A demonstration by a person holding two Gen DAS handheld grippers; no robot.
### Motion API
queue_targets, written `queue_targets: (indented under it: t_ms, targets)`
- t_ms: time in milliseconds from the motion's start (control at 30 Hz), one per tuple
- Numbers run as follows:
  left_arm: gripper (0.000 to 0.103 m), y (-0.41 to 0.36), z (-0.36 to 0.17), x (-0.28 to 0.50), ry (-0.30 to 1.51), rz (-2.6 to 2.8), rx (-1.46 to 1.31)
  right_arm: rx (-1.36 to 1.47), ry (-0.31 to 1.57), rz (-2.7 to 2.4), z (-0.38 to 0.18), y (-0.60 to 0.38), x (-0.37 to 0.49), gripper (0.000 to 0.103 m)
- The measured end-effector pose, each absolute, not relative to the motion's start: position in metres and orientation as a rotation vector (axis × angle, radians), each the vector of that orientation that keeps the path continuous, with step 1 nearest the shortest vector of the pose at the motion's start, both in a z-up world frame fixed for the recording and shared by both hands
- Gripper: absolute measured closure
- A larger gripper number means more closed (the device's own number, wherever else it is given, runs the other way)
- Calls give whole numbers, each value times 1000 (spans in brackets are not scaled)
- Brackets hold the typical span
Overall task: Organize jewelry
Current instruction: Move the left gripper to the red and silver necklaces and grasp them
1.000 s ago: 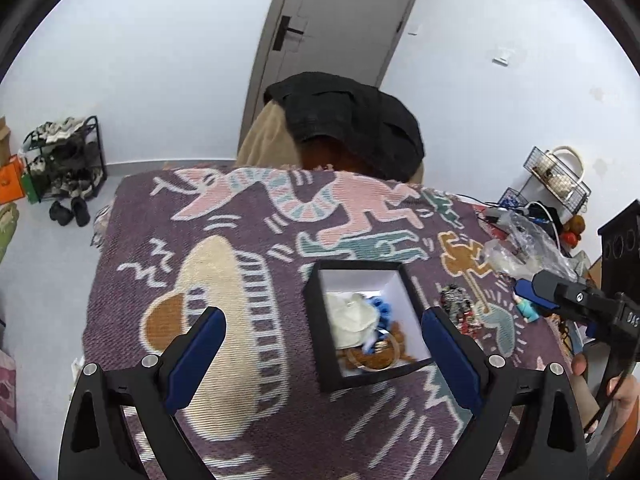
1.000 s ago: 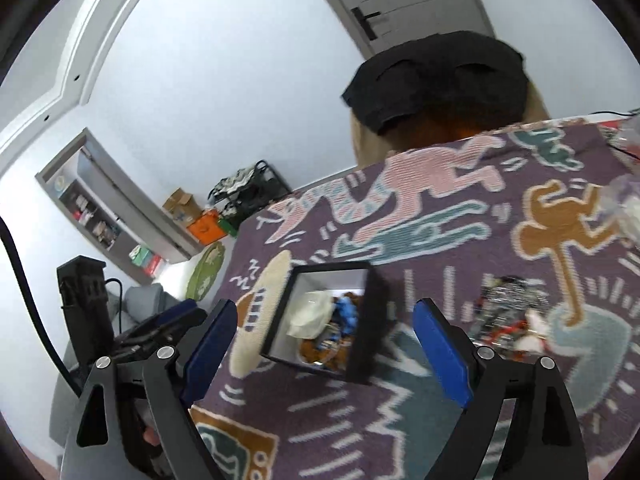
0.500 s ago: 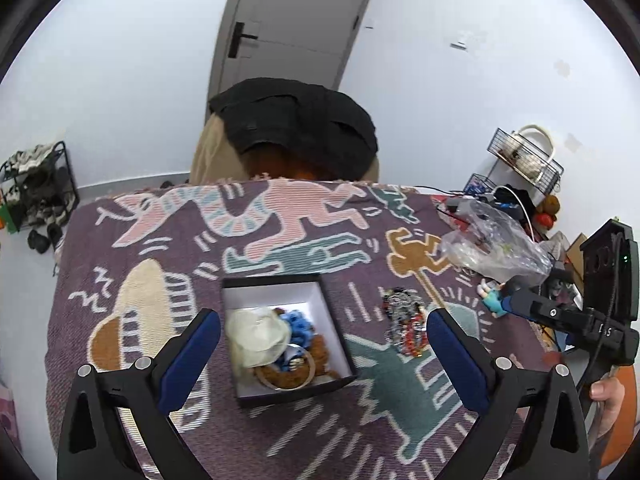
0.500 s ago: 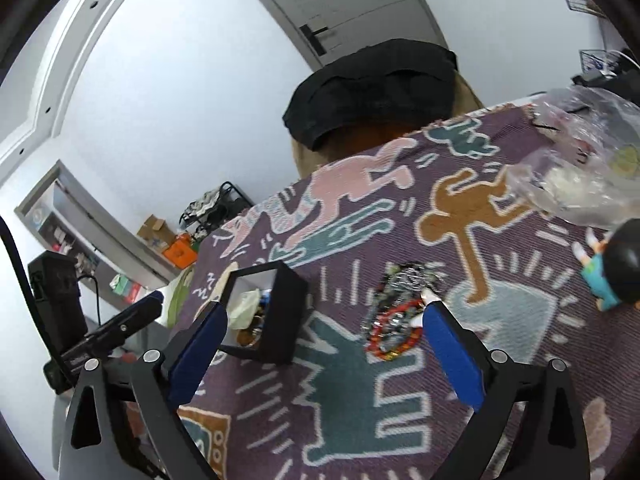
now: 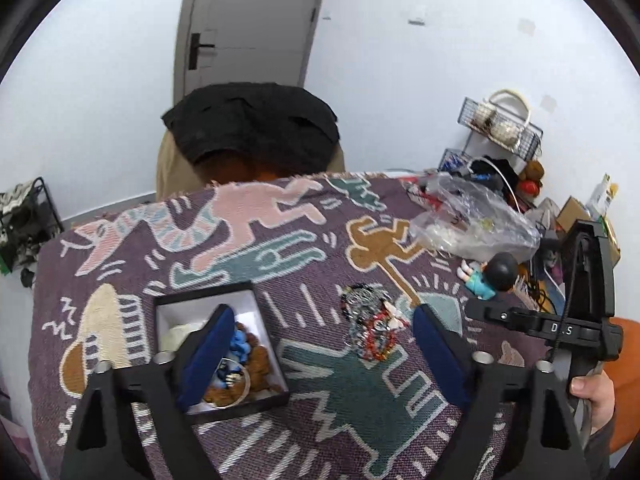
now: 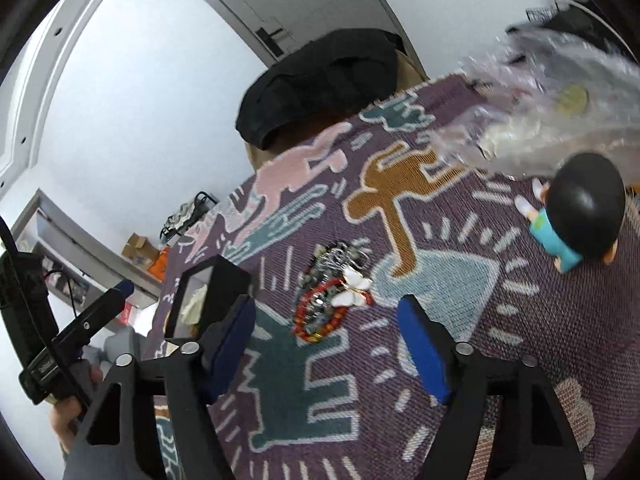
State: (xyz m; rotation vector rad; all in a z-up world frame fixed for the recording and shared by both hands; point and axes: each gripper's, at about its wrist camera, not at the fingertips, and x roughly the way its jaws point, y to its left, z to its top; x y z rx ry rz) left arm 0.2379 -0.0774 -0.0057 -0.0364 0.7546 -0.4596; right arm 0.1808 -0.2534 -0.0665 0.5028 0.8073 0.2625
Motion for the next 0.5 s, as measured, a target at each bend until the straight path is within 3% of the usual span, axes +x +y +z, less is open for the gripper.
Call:
queue_targets:
  t_ms: [300,500]
  targets:
    - [60,-124,-34,250,871,-528,8,541,794,248,-81,-276,172,35]
    - [74,-150,-60,262,988,-532,12,576,784,240,-92,-289,168,36]
